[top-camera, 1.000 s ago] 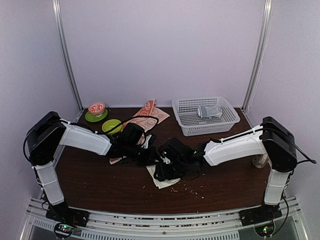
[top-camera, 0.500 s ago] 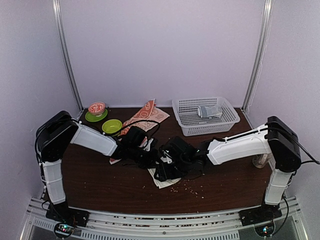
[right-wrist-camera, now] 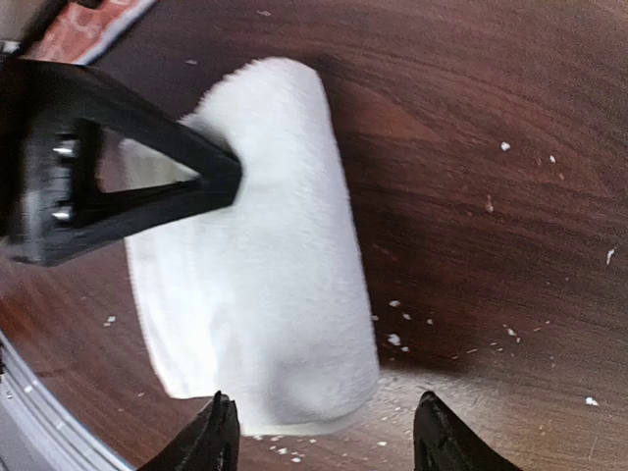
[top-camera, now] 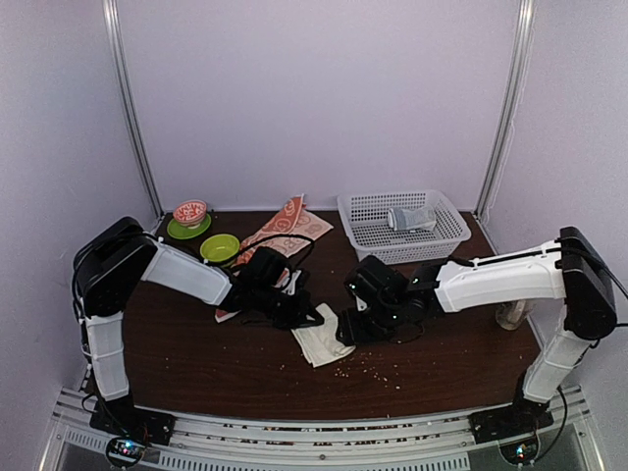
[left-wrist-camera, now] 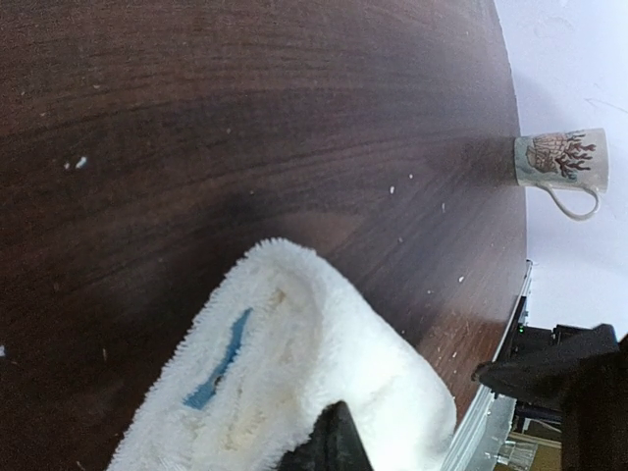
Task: Roll the towels
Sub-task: Roll the towel at the center of the board.
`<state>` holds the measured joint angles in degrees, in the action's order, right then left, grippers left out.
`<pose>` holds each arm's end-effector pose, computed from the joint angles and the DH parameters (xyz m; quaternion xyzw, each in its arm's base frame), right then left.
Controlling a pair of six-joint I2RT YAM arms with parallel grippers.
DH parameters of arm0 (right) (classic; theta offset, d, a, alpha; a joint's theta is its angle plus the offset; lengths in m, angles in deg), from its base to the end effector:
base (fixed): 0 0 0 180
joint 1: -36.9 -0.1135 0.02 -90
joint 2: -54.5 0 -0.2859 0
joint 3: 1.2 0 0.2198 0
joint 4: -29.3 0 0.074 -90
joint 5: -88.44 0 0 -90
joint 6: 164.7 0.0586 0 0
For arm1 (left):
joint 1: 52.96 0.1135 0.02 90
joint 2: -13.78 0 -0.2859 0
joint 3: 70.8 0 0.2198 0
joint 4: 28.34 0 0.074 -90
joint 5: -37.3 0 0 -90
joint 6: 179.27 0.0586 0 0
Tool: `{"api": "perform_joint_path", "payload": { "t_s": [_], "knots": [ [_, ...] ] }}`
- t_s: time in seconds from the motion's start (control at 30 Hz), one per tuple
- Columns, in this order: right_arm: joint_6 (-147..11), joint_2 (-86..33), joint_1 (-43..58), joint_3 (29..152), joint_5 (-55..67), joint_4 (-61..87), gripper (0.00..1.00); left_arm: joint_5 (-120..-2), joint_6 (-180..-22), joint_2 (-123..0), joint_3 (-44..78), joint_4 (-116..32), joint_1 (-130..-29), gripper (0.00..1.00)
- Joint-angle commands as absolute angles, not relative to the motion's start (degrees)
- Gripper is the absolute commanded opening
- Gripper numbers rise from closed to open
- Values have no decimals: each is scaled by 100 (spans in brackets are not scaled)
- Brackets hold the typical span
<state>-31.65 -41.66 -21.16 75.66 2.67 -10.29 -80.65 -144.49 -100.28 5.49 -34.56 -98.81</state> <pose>0.1691 0.2794 0.2117 -0.1356 0.9532 0.2295 0.1428 0.2595 -0.3067 0.1526 0.0211 0.8980 -0.4341 0.0694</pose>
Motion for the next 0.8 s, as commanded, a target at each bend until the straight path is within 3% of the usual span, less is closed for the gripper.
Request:
{"api": "perform_joint_path", "payload": {
  "t_s": [0.0, 0.4, 0.57, 0.77],
  "knots": [
    [-3130, -4714, -2105, 7863, -136, -1777, 61, -7632, -14402, -10281, 455, -3850, -9788, 0],
    [-3537, -5050, -2393, 8180, -606, -2905, 64, -7634, -14331, -10250, 393, -3826, -9779, 0],
    [-3369, -4074, -2006, 7765, 230, -1730, 68, -7643, -14273, -10247, 323, -3804, -9779, 0],
    [-3083, -3948, -1380, 7266, 1640, -36, 69, -7676, -14298, -10246, 227, -3683, -9780, 0]
  ]
}}
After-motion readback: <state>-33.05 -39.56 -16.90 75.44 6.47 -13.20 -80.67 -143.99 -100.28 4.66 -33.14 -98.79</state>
